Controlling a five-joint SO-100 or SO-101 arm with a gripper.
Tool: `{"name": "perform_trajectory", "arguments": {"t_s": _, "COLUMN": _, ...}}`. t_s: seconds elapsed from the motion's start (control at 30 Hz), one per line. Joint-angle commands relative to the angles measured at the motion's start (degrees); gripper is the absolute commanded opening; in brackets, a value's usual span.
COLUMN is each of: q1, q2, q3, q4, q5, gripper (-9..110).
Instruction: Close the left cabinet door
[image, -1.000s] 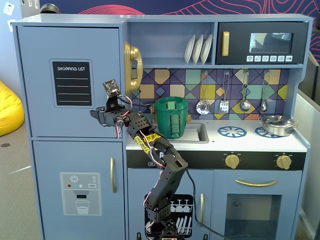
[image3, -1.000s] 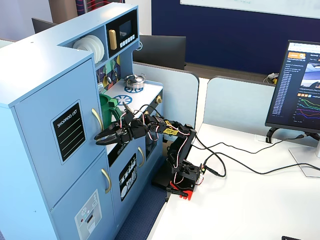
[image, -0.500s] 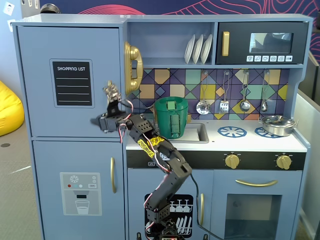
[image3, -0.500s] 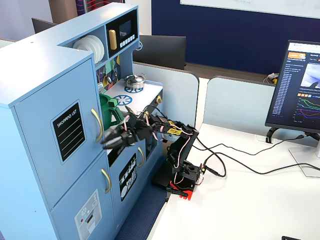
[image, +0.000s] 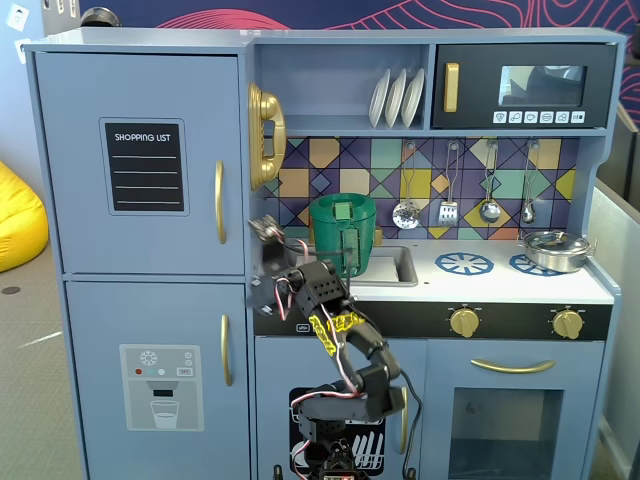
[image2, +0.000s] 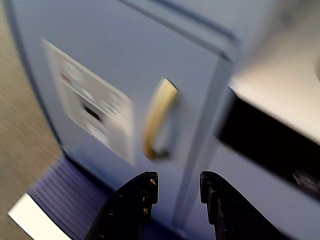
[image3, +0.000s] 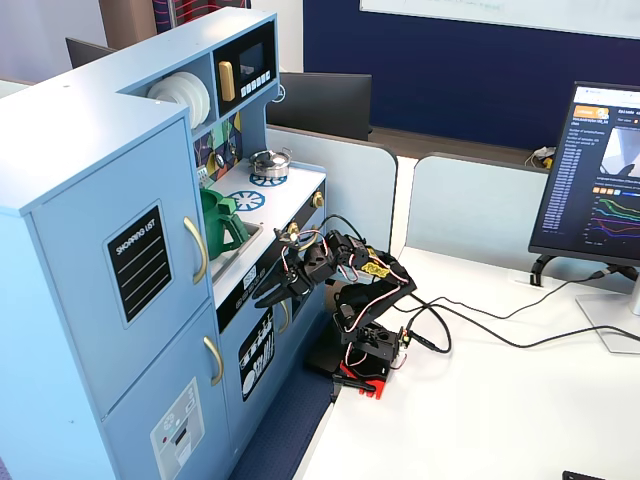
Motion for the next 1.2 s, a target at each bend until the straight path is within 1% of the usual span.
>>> {"name": "perform_trajectory", "arguments": {"t_s": 0.0, "q1": 12.6, "q2": 4.8, "q3": 6.5, "q4": 4.6, "q5": 0.8, "gripper": 0}}
{"name": "perform_trajectory", "arguments": {"t_s": 0.13, "q1": 21.6, "q2": 8.6, "q3": 17.1, "q4": 7.8, "q5": 1.5, "gripper": 0}}
{"name": "perform_trajectory", "arguments": {"t_s": 0.27, "q1": 26.8, "q2": 13.2, "q3": 26.9, "q4": 9.1, "q5": 5.1, "gripper": 0}}
{"name": "perform_trajectory", "arguments": {"t_s": 0.47, "q1": 34.7, "q2": 20.7, "q3": 42.3, "q4": 11.2, "q5": 4.8, "gripper": 0}}
{"name": "perform_trajectory", "arguments": {"t_s": 0.7, "q1": 36.4, "q2": 28.3, "q3": 52.3, "q4": 17.2, "q5": 7.8, "gripper": 0}}
{"name": "perform_trajectory", "arguments": {"t_s": 0.8, "q1": 35.8, "q2": 28.3, "q3": 52.6, "q4": 20.2, "q5": 10.5, "gripper": 0}}
{"name": "perform_trajectory", "arguments": {"t_s": 0.9, "q1": 35.5, "q2": 28.3, "q3": 52.6, "q4": 24.7, "q5": 9.9, "gripper": 0}}
{"name": "perform_trajectory", "arguments": {"t_s": 1.13, "q1": 34.9, "q2": 28.3, "q3": 52.7, "q4": 24.8, "q5": 11.1, "gripper": 0}}
{"name": "perform_trajectory", "arguments": {"t_s": 1.17, "q1": 34.7, "q2": 28.4, "q3": 52.7, "q4": 24.9, "q5": 10.3, "gripper": 3}}
